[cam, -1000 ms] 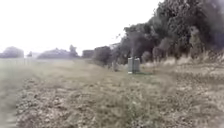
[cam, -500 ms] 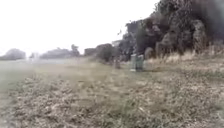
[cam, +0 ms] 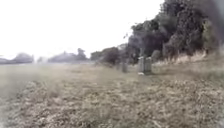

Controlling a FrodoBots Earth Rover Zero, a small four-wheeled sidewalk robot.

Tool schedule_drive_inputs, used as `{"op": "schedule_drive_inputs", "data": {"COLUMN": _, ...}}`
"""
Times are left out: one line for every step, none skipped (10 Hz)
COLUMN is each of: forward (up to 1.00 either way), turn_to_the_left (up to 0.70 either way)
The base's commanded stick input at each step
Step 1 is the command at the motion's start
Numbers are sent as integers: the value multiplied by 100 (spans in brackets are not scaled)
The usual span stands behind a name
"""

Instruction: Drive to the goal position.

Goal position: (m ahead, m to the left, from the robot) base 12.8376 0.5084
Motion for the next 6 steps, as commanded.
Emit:
{"op": "schedule_drive_inputs", "data": {"forward": 70, "turn_to_the_left": 0}}
{"op": "schedule_drive_inputs", "data": {"forward": 70, "turn_to_the_left": 0}}
{"op": "schedule_drive_inputs", "data": {"forward": 70, "turn_to_the_left": 0}}
{"op": "schedule_drive_inputs", "data": {"forward": 70, "turn_to_the_left": 0}}
{"op": "schedule_drive_inputs", "data": {"forward": 70, "turn_to_the_left": -2}}
{"op": "schedule_drive_inputs", "data": {"forward": 70, "turn_to_the_left": -1}}
